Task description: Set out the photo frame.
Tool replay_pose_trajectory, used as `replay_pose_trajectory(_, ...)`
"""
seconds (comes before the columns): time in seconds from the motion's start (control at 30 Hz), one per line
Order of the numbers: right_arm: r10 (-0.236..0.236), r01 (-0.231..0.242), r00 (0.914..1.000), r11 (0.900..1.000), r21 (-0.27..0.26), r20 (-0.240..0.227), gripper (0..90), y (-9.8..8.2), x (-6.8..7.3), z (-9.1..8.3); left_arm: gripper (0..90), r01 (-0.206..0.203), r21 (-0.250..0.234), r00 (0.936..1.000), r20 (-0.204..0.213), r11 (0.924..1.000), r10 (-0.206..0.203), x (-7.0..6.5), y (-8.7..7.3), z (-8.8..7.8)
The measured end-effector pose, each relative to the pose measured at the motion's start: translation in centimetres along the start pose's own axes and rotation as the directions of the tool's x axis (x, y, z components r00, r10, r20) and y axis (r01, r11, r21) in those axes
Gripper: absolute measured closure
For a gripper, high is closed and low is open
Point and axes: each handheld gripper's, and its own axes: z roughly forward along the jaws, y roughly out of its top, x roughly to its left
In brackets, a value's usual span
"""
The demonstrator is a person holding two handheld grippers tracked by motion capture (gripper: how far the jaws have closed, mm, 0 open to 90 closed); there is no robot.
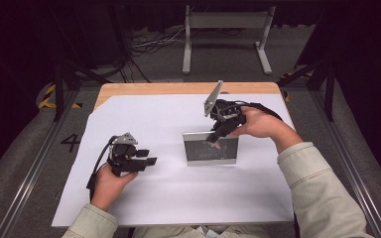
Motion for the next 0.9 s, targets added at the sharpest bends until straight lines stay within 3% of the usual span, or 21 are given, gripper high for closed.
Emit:
replay_pose_trajectory(0.23,0.016,-0.017,0.9994,0.999,0.036,0.031,80.2,-0.9,-0.8,0.0,50.9,-0.001,0.001,1.0000,0.000,1.0000,0.001,0.0,0.0,0.1)
replay_pose_trajectory(0.63,-0.014,0.012,0.9966,0.999,0.033,0.081,75.1,-0.9,-0.8,0.1,50.9,-0.002,0.000,1.0000,0.001,1.0000,0.002,0.0,0.0,0.1)
replay_pose_trajectory(0.7,-0.005,0.005,0.9947,1.000,-0.005,0.102,67.4,-1.0,-0.7,-0.1,50.8,-0.001,0.000,1.0000,0.002,1.0000,0.001,0.0,0.1,0.1)
replay_pose_trajectory(0.77,0.054,-0.050,0.9959,0.997,-0.055,0.072,55.0,-1.2,-0.9,-0.5,50.8,-0.007,-0.001,1.0000,0.001,1.0000,0.007,0.0,0.1,0.2)
replay_pose_trajectory(0.9,0.082,-0.073,0.9943,0.991,-0.114,0.069,49.9,-1.6,-0.6,-1.0,50.7,-0.009,-0.001,1.0000,0.003,1.0000,0.009,-0.1,0.3,0.2)
